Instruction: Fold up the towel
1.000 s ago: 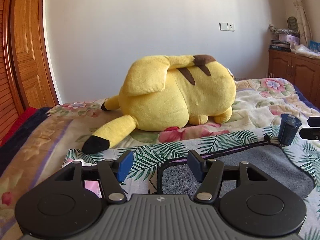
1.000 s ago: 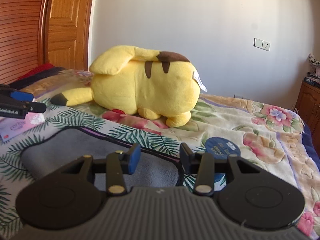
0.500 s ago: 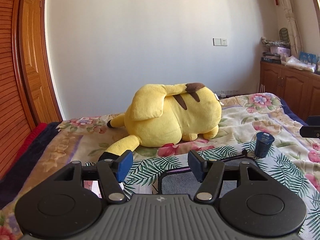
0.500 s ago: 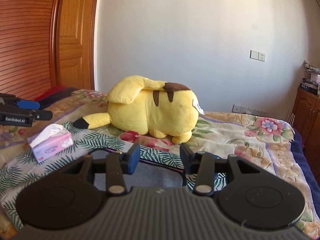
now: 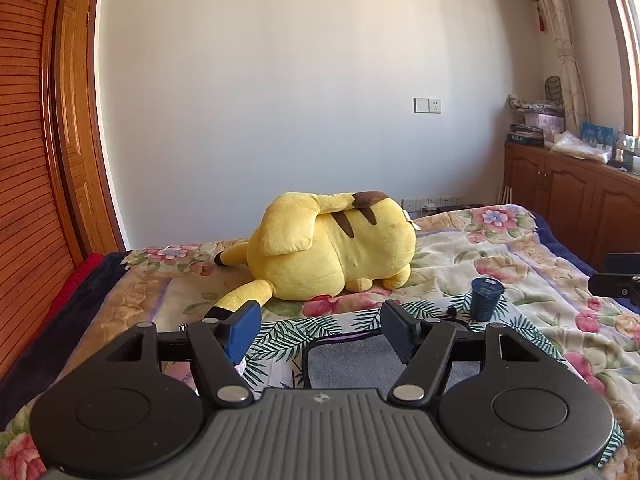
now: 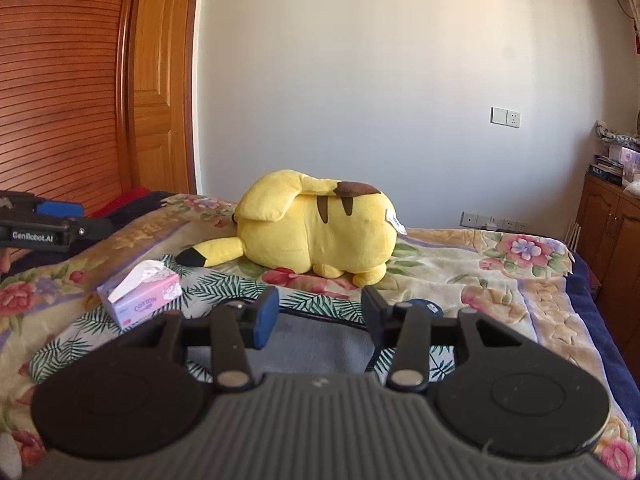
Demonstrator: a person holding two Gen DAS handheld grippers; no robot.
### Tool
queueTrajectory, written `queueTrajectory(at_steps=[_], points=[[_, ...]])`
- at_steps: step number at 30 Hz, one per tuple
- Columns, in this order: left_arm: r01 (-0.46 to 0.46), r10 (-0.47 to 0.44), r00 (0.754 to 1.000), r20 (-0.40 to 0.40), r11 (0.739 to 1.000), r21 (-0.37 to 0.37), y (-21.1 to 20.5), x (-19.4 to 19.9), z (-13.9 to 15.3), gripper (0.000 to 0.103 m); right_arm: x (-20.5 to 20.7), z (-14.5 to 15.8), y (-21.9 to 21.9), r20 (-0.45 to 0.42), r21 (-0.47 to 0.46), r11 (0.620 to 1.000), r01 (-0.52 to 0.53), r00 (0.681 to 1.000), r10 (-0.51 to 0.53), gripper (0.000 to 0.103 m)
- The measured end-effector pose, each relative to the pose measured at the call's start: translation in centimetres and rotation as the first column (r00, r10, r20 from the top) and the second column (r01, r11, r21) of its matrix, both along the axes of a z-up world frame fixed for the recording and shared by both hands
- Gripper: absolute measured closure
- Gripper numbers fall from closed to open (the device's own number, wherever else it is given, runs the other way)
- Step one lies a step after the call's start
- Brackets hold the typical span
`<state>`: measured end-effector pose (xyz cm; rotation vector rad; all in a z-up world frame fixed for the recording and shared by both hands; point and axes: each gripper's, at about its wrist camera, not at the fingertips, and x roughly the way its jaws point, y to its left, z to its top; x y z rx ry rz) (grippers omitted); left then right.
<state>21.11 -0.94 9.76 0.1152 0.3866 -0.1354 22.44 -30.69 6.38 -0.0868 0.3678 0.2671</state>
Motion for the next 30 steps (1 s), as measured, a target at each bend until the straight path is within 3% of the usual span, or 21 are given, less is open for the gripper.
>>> queueTrajectory(at_steps=[11, 14, 16, 18, 30], points=[[0.010, -0.010, 1.000, -0.011, 1.000, -0.005, 0.3, -5.1, -0.2, 0.041, -4.3, -0.1, 0.1, -0.013, 0.007, 1.000, 0.006, 1.000, -0.006, 0.044], [0.013, -0.013, 1.000, -0.018, 1.000, -0.002, 0.3, -6.2, -0.4, 0.041, -5.1, -0.1, 0.1, -0.008, 0.014, 1.000, 0.008, 1.000, -0.007, 0.027], [0.014, -0.015, 1.000, -0.021, 1.000, -0.005, 0.3, -6.9, -0.6, 0.040, -5.9, -0.2, 0.2, 0.025, 0.011, 1.000, 0.020, 0.999, -0.020, 0.008], [0.015, -0.015, 1.000, -0.018, 1.000, -0.004, 0.3, -7.4, -0.8, 0.038, -6.5, -0.3, 0.1, 0.042, 0.019, 0.999, 0.028, 0.999, -0.029, 0.000], [0.027, -0.027, 1.000, -0.005, 1.000, -0.006, -0.2, -10.8, -2.3, 0.016, -9.1, -1.7, 0.8, 0.031, 0.042, 0.999, 0.035, 0.999, -0.036, 0.000]])
